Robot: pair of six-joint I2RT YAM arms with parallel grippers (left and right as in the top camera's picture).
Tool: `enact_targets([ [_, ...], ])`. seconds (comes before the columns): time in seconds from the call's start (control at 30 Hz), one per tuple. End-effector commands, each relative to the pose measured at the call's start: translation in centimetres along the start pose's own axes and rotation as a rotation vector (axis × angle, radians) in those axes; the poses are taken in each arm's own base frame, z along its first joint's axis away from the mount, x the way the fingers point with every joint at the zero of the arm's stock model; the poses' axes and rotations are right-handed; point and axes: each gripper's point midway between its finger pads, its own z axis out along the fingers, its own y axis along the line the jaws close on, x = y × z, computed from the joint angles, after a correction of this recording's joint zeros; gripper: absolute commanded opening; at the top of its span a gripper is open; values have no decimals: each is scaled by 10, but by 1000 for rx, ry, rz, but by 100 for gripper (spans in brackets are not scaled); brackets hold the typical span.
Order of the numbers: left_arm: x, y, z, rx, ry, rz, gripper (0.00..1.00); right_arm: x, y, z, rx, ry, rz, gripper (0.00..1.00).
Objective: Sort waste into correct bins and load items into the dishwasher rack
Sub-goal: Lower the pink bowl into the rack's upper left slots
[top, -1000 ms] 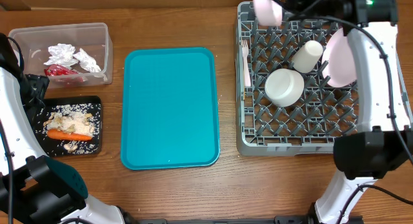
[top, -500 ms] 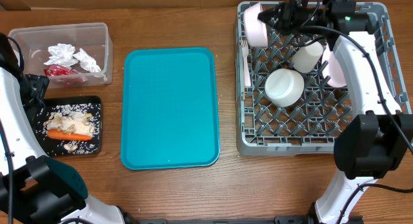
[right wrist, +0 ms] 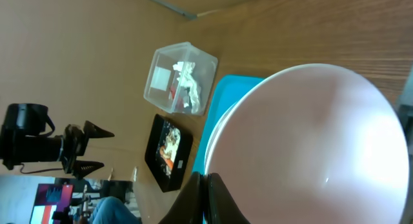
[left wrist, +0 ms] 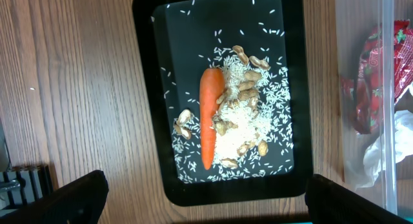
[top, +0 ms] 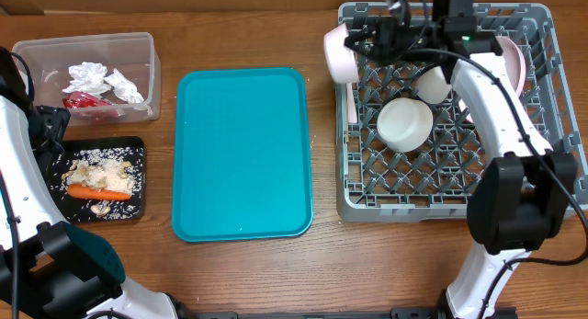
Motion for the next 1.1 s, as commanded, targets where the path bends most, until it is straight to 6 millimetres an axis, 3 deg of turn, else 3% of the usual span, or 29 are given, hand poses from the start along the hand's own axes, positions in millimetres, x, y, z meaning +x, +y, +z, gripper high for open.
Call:
enact_targets([
  [0.0,1,1,-5,12,-7,-21,100,0,-13,5,10,2,14,4],
  [0.27,1,1,-5,12,-7,-21,100,0,-36,12,19,4,40,4],
  [0.8,1,1,-5,12,-7,-21,100,-14,-59,-12,74,-58,105,4],
  [1.07,1,1,-5,12,-7,-21,100,-7,-87,-15,224,-66,174,4],
])
